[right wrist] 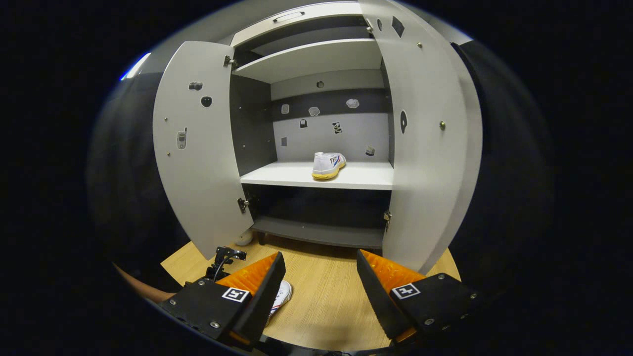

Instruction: Grab one shoe with the right hand and put it into the shoe cabinet, grab the other shoe with the left hand and put it into the shoe cabinet; then close the right door with the right hand and the left door with the left hand.

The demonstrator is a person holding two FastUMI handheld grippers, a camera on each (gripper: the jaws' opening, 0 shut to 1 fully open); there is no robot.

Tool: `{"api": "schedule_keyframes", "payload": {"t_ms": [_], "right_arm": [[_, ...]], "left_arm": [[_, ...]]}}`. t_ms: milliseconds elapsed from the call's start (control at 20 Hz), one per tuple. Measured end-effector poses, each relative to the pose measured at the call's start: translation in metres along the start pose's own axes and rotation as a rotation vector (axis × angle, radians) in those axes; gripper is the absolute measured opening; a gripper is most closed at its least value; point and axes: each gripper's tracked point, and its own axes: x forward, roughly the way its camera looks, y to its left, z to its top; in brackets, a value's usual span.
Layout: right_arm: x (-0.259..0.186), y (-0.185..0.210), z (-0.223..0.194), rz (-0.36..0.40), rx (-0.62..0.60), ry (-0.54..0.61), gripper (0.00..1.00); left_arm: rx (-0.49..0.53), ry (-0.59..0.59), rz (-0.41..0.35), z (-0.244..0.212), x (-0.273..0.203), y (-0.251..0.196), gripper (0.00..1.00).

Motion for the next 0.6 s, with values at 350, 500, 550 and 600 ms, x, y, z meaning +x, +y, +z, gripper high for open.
{"api": "schedule_keyframes", "payload": {"t_ms": [350,500,550,600], "right_arm": [[-0.015,-0.024,-0.004,-0.057,0.030,-0.015,0.89],[-0.022,-0.028,-0.002,-0.056,0.021,-0.027,0.89],[-0.025,-0.028,-0.003,-0.058,0.017,-0.028,0.89],[-0.027,-0.028,-0.004,-0.056,0.015,-0.028,0.89]], "left_arm": [[0.044,-0.047,0.049,0.006,-0.011,0.004,0.18],[0.040,-0.062,0.067,0.013,-0.016,0.005,0.12],[0.030,-0.072,0.064,0.016,-0.018,0.004,0.12],[0.021,-0.087,0.060,0.020,-0.021,0.006,0.12]]}}
